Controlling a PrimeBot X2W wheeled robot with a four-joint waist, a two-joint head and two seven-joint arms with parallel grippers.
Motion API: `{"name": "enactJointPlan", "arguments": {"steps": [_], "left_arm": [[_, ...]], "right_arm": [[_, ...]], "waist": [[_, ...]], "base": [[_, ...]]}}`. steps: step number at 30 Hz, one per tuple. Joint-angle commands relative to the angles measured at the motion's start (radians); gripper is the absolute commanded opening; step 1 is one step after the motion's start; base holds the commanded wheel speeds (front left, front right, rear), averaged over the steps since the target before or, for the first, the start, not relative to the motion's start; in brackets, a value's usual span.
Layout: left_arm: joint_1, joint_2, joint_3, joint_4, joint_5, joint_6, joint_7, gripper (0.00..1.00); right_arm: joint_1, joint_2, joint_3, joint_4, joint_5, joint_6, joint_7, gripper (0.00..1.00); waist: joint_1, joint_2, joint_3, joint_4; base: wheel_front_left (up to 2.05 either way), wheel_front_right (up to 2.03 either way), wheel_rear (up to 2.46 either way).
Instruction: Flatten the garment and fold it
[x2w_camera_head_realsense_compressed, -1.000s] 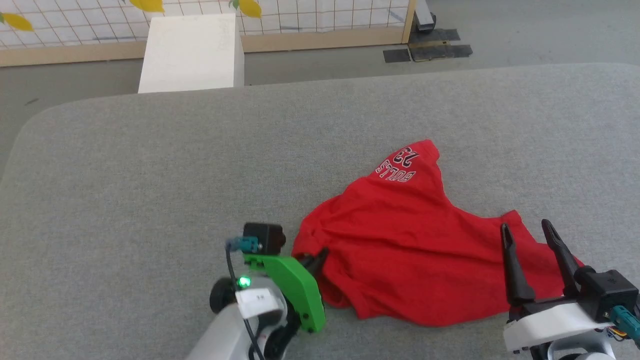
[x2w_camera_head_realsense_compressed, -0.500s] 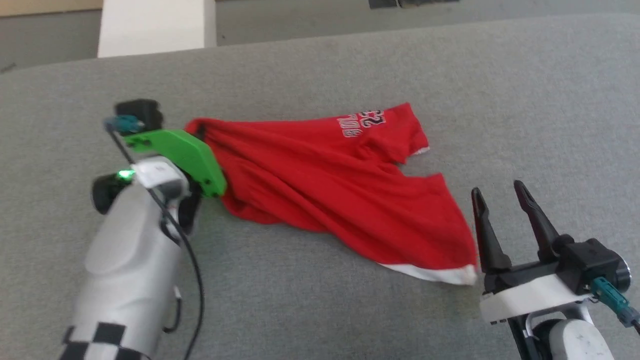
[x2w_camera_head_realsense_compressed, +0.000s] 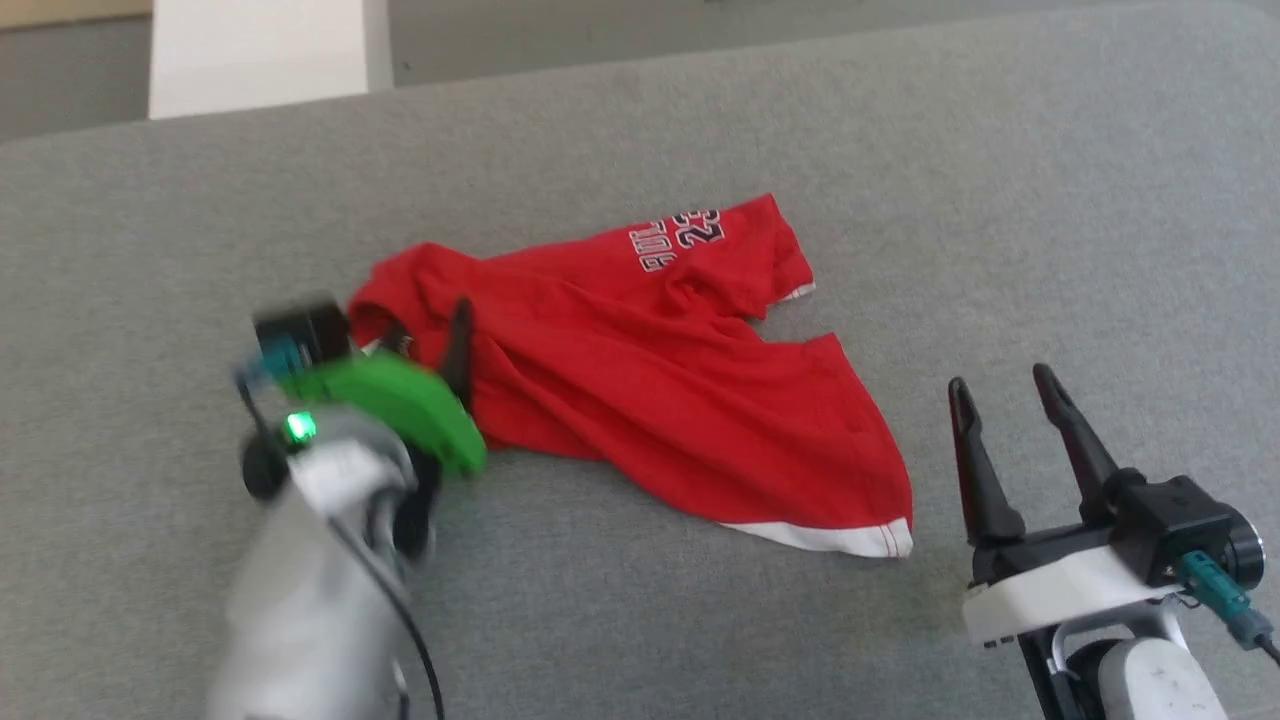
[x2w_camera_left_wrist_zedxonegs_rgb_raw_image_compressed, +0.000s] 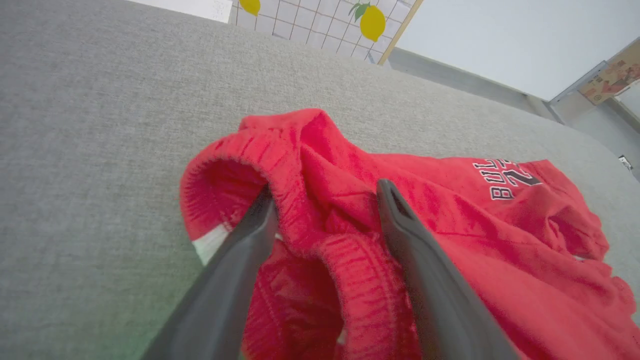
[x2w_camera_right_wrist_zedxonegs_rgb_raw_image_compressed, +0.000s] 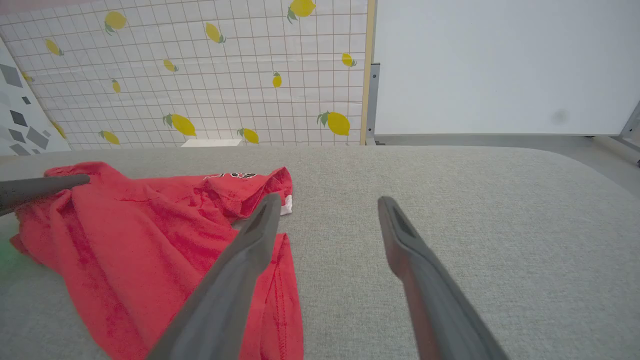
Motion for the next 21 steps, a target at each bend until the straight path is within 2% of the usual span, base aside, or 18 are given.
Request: {"name": "enactJointPlan", "arguments": {"steps": [1,6,13,16,21], "left_arm": [[0.049,-0.004,-0.002,-0.024,-0.002,-0.010,-0.042,1.00],[0.222,-0.016,0.015,-0.179,0.006,-0.014,-0.160,1.00],[0.394,-0.037,0.125,-0.489,0.104,-0.005,-0.178,1.00],[0.441,-0.059,0.167,-0.584,0.161,-0.022,-0.178,1.00],[0.462,-0.082,0.203,-0.635,0.205,-0.044,-0.179,1.00]], "right_arm": [[0.012,0.001,0.003,-0.005,-0.014,-0.002,0.005,1.00],[0.020,-0.003,0.024,-0.019,-0.062,-0.002,0.043,1.00],[-0.062,-0.082,0.118,0.025,-0.083,-0.002,0.177,1.00],[-0.133,-0.114,0.180,0.085,-0.056,-0.002,0.280,1.00],[-0.246,-0.168,0.277,0.195,0.033,-0.002,0.488,1.00]], "waist": [[-0.0001,-0.0001,-0.065,0.052],[-0.0001,-0.0001,-0.111,0.104],[-0.0001,-0.0001,-0.107,0.181],[-0.0001,-0.0001,-0.086,0.208],[-0.0001,-0.0001,-0.052,0.250]], "base": [[0.00,0.00,0.00],[0.00,0.00,0.00],[0.00,0.00,0.00],[0.00,0.00,0.00],[0.00,0.00,0.00]]}}
